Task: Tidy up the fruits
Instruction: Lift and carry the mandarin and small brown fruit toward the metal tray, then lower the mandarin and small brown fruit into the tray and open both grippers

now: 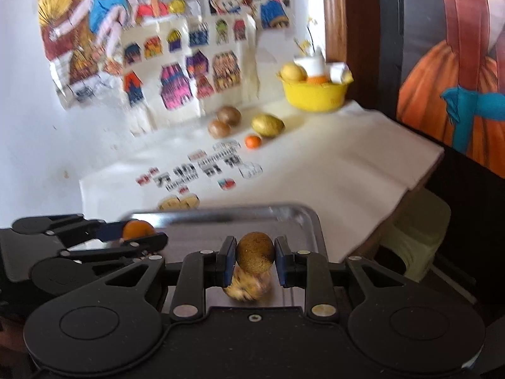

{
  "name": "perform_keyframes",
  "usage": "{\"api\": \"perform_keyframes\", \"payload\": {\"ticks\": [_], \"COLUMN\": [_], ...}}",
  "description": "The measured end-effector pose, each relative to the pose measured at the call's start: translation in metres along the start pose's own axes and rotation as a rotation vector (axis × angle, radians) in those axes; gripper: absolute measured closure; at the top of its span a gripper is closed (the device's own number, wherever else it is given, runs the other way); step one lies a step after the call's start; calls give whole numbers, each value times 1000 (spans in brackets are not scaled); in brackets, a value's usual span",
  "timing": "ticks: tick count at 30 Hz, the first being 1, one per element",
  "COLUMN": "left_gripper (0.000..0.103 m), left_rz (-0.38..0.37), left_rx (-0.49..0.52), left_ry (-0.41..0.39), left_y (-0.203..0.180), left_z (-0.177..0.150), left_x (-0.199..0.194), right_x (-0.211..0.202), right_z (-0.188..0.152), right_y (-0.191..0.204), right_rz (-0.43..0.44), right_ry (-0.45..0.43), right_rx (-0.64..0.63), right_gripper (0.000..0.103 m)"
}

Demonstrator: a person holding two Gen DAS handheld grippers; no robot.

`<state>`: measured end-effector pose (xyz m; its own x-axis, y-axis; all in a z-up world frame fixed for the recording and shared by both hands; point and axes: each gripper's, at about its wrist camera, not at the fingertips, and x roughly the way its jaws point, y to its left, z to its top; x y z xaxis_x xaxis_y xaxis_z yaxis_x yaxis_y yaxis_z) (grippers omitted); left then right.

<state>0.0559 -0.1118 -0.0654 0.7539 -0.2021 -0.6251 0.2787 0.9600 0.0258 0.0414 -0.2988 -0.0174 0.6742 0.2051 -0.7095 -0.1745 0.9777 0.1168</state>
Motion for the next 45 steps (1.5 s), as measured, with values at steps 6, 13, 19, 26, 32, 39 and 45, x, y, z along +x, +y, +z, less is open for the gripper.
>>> {"api": "perform_keyframes", "payload": {"ticks": [6,13,19,26,32,39,45], "left_gripper": [67,66,66,66,66,66,66], "left_rz": [-25,-41,-47,-38,-33,-25,-19], "left_rx": [19,35,43,46,51,68,76], "left_ry": [40,74,95,111,112,113,115], "left_y": [-11,-20,-25,-24,-24,-27,-28], "left_z": [-15,-28,-35,-42,-43,-42,-42], "left_x": [8,10,14,16,16,16,17], "right_x": [24,37,43,49,52,56,56], "right_z": [-24,-37,-41,-46,-49,-54,-53], "right_y": [-12,-14,-15,-14,-11,-11,-12], "right_rz": [-26,-32,-29,-26,-24,-29,-28], "right_ry": [78,114,132,150,163,177,180], "right_rx": [23,14,17,17,13,7,15], "right_gripper": [75,75,75,75,75,75,75]}}
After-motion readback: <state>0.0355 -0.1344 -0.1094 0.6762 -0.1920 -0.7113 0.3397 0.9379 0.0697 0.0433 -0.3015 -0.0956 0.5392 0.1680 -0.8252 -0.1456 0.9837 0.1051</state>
